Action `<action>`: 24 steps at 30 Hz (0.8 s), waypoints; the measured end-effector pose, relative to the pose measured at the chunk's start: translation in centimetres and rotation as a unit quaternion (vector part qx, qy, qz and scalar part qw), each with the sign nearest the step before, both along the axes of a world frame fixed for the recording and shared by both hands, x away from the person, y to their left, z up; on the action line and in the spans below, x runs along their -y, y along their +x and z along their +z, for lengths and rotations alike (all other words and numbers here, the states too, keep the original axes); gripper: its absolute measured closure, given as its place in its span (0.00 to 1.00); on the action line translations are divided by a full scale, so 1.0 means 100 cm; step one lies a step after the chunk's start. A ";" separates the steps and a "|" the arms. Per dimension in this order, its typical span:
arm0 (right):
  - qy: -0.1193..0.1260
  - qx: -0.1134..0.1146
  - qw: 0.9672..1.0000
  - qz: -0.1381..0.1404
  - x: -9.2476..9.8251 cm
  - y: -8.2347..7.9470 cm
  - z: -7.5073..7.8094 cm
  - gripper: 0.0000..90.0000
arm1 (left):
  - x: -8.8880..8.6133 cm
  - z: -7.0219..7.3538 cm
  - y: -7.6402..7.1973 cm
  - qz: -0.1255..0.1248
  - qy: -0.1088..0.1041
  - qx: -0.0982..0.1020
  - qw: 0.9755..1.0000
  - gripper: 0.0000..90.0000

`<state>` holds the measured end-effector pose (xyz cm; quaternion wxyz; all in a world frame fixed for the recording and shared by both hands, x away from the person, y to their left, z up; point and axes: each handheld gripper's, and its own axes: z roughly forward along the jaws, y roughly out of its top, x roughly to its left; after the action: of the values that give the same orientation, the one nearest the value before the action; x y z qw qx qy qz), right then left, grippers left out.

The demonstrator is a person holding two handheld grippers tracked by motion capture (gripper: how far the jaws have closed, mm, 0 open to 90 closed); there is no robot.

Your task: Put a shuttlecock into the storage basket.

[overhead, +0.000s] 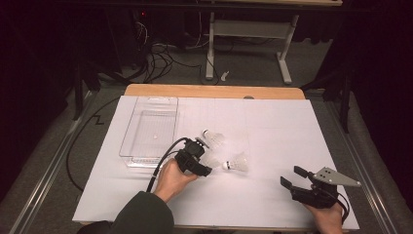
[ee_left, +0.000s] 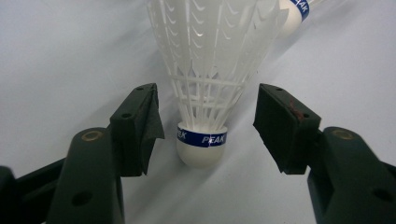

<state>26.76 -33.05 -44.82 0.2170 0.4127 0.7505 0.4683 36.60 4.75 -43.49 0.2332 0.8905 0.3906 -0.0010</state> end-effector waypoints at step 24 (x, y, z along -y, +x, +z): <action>0.002 0.000 1.000 -0.001 0.001 0.000 0.000 0.36 | 0.000 -0.009 0.002 0.001 0.017 -0.010 1.000 0.60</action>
<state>26.76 -33.11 -44.83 0.2161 0.4140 0.7492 0.4697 36.85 4.80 -44.35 0.2141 0.8940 0.3936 -0.0028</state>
